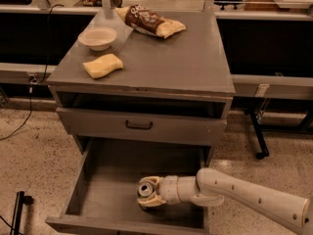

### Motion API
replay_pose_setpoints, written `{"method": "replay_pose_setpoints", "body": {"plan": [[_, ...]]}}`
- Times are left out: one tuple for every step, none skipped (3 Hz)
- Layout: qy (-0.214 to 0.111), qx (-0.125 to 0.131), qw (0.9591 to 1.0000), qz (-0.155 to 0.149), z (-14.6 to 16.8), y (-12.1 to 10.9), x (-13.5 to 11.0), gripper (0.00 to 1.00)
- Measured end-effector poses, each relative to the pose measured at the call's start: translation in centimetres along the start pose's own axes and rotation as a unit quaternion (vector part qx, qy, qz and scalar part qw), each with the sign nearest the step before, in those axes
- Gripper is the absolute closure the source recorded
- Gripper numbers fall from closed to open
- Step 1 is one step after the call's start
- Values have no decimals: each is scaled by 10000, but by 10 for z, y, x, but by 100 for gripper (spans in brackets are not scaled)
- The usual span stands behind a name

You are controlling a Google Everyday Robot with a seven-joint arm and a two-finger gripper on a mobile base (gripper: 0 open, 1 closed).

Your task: Pick green can from middle drawer and place on counter

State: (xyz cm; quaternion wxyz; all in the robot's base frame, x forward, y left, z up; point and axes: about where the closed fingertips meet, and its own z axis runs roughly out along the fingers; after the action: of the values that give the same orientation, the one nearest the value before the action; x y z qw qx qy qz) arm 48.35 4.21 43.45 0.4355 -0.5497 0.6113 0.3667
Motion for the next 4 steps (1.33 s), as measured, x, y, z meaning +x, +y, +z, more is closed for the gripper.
{"method": "replay_pose_setpoints", "body": {"plan": [[-262,76,9995,-149,-15,-4,-35,100],[-409,141,9990,-73,-42,1,-93,100],[-424,206,9988,-127,-81,9,-158,100],[-376,166,9992,-12,-122,8,-212,100]]}}
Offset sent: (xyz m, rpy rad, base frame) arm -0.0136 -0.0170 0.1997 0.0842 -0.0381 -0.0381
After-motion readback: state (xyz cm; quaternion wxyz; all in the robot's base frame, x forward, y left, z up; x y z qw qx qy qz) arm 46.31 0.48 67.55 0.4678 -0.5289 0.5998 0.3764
